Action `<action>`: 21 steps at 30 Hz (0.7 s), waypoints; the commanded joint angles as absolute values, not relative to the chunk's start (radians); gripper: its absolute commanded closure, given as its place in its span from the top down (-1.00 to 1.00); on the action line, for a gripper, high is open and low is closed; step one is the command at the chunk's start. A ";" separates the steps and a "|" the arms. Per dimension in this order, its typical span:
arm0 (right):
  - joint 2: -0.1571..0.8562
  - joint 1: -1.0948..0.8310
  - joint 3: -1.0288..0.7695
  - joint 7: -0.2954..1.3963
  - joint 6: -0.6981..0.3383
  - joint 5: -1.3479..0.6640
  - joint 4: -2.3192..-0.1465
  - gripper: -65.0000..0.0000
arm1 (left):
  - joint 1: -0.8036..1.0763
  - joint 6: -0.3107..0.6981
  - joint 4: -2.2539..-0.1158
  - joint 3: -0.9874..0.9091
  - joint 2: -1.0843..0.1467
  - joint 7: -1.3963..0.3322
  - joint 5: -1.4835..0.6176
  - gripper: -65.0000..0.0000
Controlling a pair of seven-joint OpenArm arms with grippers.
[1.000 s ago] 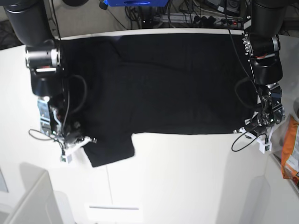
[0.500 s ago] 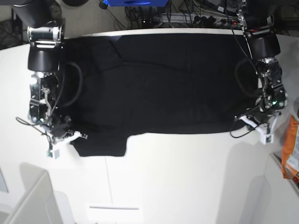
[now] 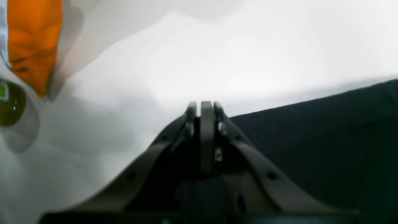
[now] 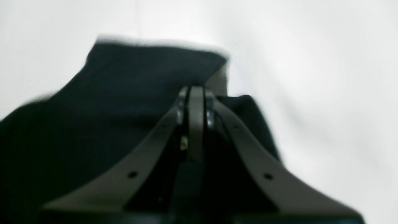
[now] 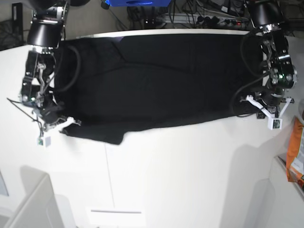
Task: Fold the T-shirt properly
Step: 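Lift the hem and fold it over onto the shoulders with both grippers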
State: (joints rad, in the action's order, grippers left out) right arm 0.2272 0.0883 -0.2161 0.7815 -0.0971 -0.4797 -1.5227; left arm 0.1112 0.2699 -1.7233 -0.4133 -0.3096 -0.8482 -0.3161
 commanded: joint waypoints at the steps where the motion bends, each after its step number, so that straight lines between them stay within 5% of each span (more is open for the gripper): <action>1: 0.237 0.094 -0.226 0.771 -0.102 -0.489 -1.564 -1.00 | 0.120 0.271 -1.768 -0.432 -0.317 -0.826 -0.321 -1.00; 10: 0.237 -0.062 -0.228 0.776 -0.101 -0.490 -1.747 -1.00 | 0.271 0.272 -1.862 -0.532 -0.298 -0.829 -0.552 -1.00; 21: 0.200 -0.240 -0.300 0.796 -0.099 -0.490 -1.931 -1.00 | 0.404 0.272 -1.948 -0.539 -0.328 -0.829 -0.588 -1.00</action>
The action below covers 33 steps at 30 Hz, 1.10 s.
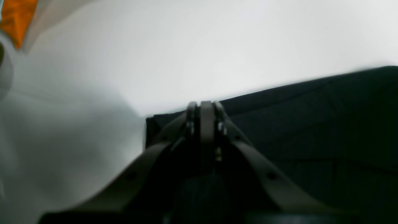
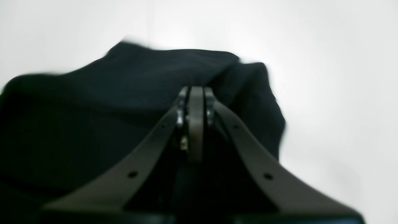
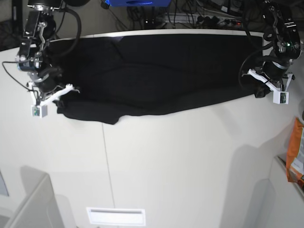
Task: Fold the T-shirt properly
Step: 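Lift the hem and fold it over onto the shoulders with both grippers, then open both grippers to release the hem on the shoulders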
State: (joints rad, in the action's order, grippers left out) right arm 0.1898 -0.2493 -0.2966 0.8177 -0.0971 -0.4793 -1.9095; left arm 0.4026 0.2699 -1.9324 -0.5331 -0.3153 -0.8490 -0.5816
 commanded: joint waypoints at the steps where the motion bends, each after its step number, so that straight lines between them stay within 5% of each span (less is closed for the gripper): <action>1: 0.197 -0.243 -0.317 0.819 -0.102 -0.490 -1.940 -1.00 | 0.409 0.272 -1.949 -0.539 -0.328 -0.829 -0.588 -1.00; 33: 0.119 -0.443 -0.449 0.946 -0.108 -0.490 -2.022 -1.00 | 0.552 0.272 -1.960 -0.568 -0.401 -0.829 -0.582 -1.00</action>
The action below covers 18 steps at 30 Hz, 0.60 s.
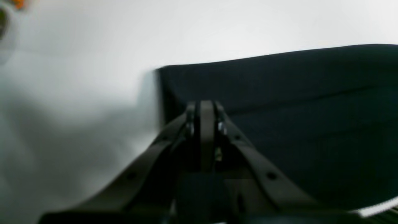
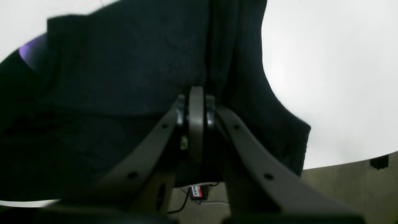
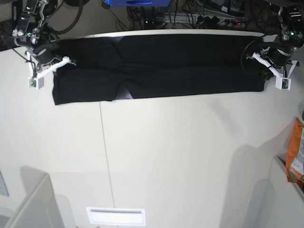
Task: Fold the T-shirt properly
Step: 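Open both grippers to release the hem on the shoulders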
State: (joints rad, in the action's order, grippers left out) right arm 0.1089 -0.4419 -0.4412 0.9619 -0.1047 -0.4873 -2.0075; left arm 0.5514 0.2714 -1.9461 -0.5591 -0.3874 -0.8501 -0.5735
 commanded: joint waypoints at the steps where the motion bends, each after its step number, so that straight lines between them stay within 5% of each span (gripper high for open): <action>1: 0.119 -0.447 -0.449 0.946 -0.108 -0.487 -2.022 -1.00 | 0.552 0.272 -1.960 -0.578 -0.401 -0.829 -0.582 -1.00; 18: 0.122 -0.453 -0.449 0.944 -0.107 -0.486 -1.948 -1.00 | 0.552 0.272 -1.943 -0.539 -0.400 -0.831 -0.581 -1.00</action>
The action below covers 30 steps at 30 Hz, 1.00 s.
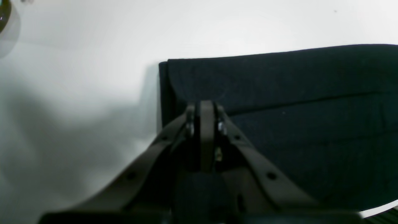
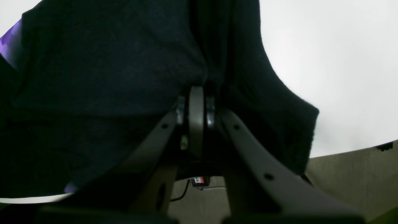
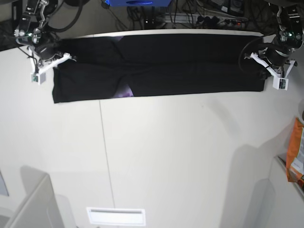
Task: Fold the T-shirt properly
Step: 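Open both grippers to release the hem on the shoulders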
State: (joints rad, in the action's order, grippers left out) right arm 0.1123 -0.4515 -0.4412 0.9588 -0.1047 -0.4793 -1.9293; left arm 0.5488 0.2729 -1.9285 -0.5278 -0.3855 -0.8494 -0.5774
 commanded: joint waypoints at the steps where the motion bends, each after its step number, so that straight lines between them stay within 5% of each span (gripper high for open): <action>1: 0.122 -0.453 -0.449 0.944 -0.107 -0.486 -1.948 -0.86 | 0.552 0.272 -1.943 -0.539 -0.400 -0.831 -0.581 -1.00; 4: 0.122 -0.453 -0.452 0.938 -0.107 -0.486 -1.948 -0.30 | 0.552 0.272 -1.943 -0.539 -0.400 -0.831 -0.581 -1.00; 5: 0.120 -0.455 -0.472 0.938 -0.107 -0.486 -1.949 -0.23 | 0.552 0.272 -1.943 -0.539 -0.400 -0.831 -0.581 -0.77; 10: 0.116 -0.453 -0.544 0.937 -0.107 -0.486 -1.965 -0.29 | 0.568 0.271 -1.951 -0.596 -0.390 -0.829 -0.587 0.39; 12: 0.124 -0.450 -0.535 0.937 -0.108 -0.487 -1.975 -0.29 | 0.572 0.271 -1.954 -0.634 -0.358 -0.829 -0.588 0.65; 14: 0.124 -0.446 -0.532 0.937 -0.111 -0.487 -1.983 -0.29 | 0.570 0.271 -1.959 -0.656 -0.331 -0.828 -0.588 0.71; 17: 0.122 -0.417 -0.499 0.937 -0.182 -0.487 -1.983 -0.33 | 0.562 0.271 -1.957 -0.659 -0.300 -0.826 -0.590 0.68; 19: 0.117 -0.407 -0.476 0.937 -0.243 -0.487 -1.983 -0.58 | 0.556 0.271 -1.952 -0.659 -0.272 -0.826 -0.588 0.39; 21: 0.116 -0.386 -0.449 0.937 -0.275 -0.486 -1.974 -1.00 | 0.552 0.271 -1.949 -0.659 -0.249 -0.826 -0.587 -0.26; 23: 0.116 -0.371 -0.435 0.937 -0.275 -0.484 -1.956 -1.00 | 0.527 0.271 -1.942 -0.657 -0.228 -0.826 -0.582 -1.00; 30: 0.120 -0.337 -0.435 0.937 -0.217 -0.484 -1.834 -1.00 | 0.450 0.271 -1.776 -0.656 -0.188 -0.825 -0.581 -1.00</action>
State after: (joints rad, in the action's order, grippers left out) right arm 0.1089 -0.3386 -0.4297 0.9482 -0.2176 -0.4774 -1.8202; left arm 0.4477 0.2668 -1.7592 -0.6514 -0.1802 -0.8391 -0.5709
